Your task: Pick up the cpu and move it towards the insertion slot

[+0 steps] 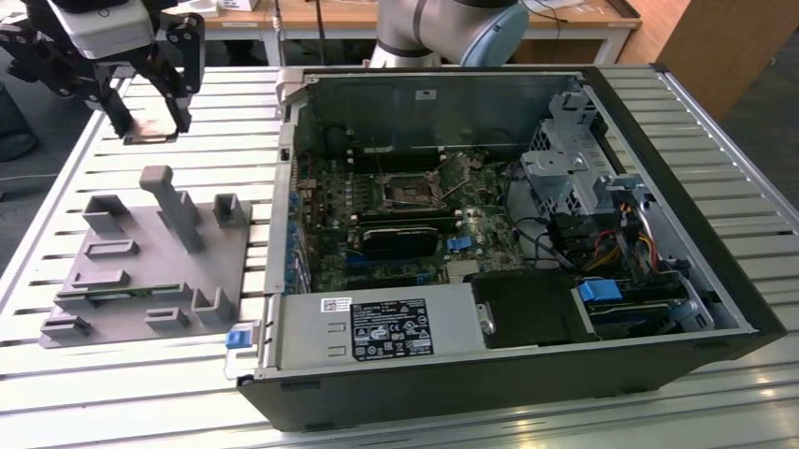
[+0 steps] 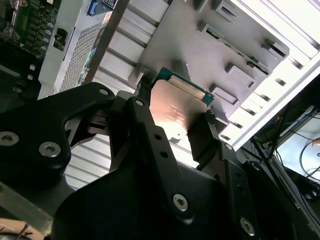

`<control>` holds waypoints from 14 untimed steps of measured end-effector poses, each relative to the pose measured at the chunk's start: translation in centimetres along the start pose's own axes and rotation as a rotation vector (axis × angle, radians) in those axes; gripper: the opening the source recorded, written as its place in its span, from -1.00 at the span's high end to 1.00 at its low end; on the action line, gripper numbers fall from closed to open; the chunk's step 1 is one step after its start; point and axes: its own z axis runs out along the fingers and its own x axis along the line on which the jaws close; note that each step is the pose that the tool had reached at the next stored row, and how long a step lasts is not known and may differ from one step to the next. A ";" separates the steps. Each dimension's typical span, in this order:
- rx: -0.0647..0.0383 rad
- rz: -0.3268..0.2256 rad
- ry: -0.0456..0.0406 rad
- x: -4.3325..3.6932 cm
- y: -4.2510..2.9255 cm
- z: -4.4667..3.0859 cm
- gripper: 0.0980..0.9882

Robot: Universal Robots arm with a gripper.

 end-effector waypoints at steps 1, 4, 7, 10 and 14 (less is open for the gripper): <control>0.000 0.000 -0.0001 -0.11 0.00 0.00 0.00; 0.000 0.000 0.0000 -0.49 -0.01 0.00 0.00; 0.000 0.000 0.0000 -0.88 -0.01 -0.01 0.00; 0.000 0.000 0.0000 -1.30 -0.02 -0.01 0.00; 0.000 0.000 0.0000 -1.84 -0.02 -0.01 0.00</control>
